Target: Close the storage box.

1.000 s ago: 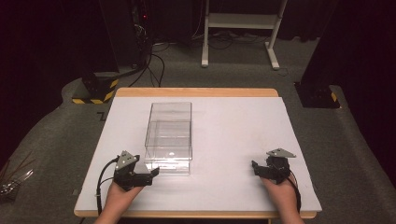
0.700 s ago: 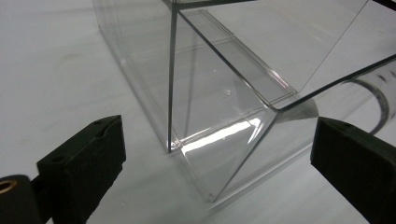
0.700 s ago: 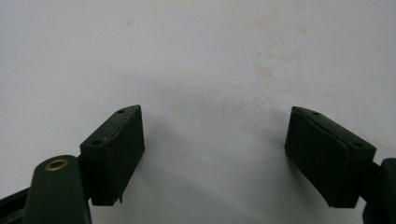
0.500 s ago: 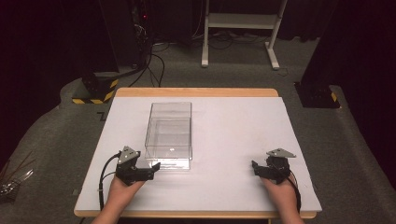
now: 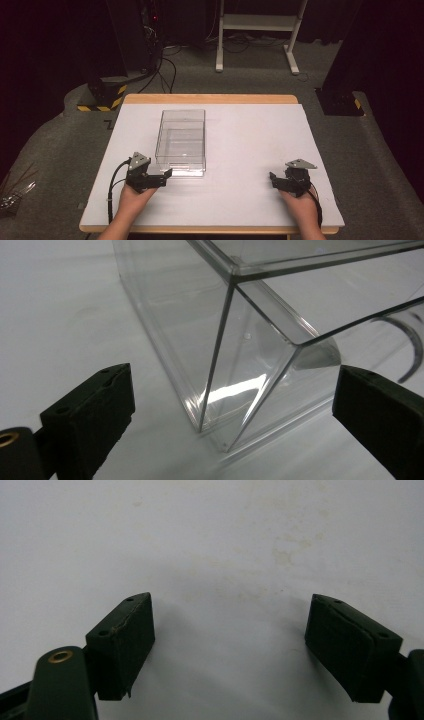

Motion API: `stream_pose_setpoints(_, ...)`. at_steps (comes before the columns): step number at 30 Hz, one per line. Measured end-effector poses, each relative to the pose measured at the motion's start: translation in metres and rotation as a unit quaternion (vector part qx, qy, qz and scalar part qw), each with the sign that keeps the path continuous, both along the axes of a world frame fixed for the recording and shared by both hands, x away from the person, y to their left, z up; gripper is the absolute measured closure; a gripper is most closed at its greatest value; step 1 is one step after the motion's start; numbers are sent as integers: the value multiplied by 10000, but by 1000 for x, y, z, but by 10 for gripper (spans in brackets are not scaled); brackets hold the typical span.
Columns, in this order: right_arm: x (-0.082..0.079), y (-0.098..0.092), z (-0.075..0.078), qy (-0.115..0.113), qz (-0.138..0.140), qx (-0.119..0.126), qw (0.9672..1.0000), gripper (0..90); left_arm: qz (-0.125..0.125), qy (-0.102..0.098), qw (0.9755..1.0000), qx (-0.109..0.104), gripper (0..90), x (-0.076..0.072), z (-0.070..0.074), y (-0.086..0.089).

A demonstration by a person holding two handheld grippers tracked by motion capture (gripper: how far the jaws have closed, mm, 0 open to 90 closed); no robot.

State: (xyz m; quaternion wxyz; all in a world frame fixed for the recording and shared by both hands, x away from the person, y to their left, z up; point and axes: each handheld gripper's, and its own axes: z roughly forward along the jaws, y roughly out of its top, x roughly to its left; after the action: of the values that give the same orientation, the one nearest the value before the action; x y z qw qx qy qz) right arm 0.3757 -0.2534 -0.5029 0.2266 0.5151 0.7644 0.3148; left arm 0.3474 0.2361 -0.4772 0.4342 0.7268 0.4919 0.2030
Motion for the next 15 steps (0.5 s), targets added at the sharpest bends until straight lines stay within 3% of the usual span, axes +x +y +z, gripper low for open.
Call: stream_pose_setpoints(15, 0, 0, 0, 2, -2, 4, 10000, 196, 337, 8, 9994, 2, 56, 11, -3, -2)
